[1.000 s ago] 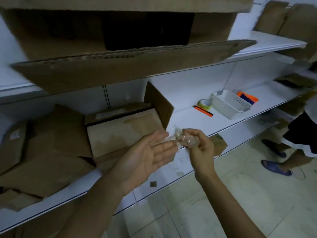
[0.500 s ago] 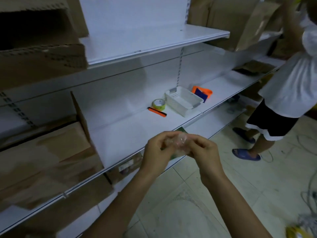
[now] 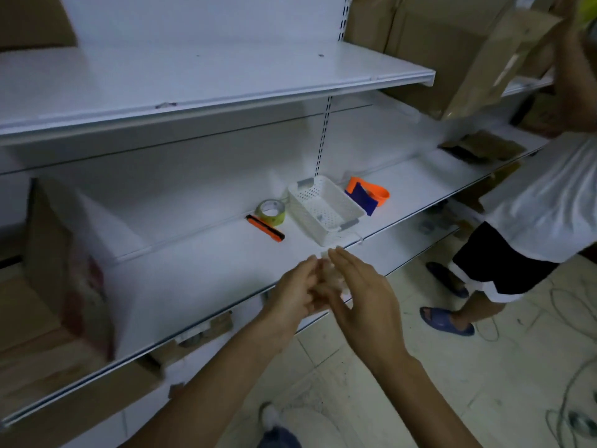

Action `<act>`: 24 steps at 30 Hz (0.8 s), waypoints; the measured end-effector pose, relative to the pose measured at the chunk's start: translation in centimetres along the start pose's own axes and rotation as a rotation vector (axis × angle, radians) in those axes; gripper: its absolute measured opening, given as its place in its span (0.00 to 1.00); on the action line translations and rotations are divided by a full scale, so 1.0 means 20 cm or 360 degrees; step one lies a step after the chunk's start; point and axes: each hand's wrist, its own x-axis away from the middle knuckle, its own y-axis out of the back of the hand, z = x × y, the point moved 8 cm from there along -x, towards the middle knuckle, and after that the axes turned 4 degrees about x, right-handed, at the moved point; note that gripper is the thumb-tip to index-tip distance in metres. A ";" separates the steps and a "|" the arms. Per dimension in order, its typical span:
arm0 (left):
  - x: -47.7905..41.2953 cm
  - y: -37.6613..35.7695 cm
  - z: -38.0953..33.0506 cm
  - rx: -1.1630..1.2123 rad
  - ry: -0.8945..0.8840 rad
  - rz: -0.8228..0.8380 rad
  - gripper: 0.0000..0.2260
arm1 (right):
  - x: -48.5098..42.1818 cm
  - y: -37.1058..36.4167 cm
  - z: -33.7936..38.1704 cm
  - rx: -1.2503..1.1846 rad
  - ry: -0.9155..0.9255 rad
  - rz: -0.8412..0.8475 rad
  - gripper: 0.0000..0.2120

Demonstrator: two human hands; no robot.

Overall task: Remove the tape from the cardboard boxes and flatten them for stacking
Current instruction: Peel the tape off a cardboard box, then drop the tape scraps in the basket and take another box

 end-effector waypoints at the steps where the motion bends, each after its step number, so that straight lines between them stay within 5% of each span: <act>1: -0.08 -0.04 -0.01 -0.0005 0.0050 0.0016 0.17 | -0.07 -0.02 -0.10 0.0005 -0.0056 0.0037 0.23; 4: -0.30 -0.14 -0.05 -0.0070 0.0163 0.0011 0.17 | -0.22 -0.06 -0.42 0.0086 -0.0225 0.0112 0.23; 8: -0.55 -0.18 -0.05 -0.0069 0.0244 -0.0117 0.15 | -0.36 -0.14 -0.77 -0.0066 -0.0455 0.0104 0.06; 14: -0.78 -0.01 -0.28 -0.0184 -0.0143 -0.0508 0.08 | -0.75 -0.38 -1.06 -0.0198 -0.0596 -0.0067 0.02; 18: -0.84 0.08 -0.36 -0.0262 -0.0267 -0.0724 0.09 | -1.07 -0.67 -1.24 -0.0121 -0.0422 0.0320 0.07; 21: -0.87 0.06 -0.36 -0.0266 -0.0289 -0.0846 0.08 | -1.20 -0.90 -1.35 -0.0038 -0.0304 0.0638 0.20; 24: -0.93 0.00 -0.38 -0.0322 -0.0277 -0.0939 0.08 | -1.28 -1.07 -1.44 0.0143 -0.0151 0.0799 0.13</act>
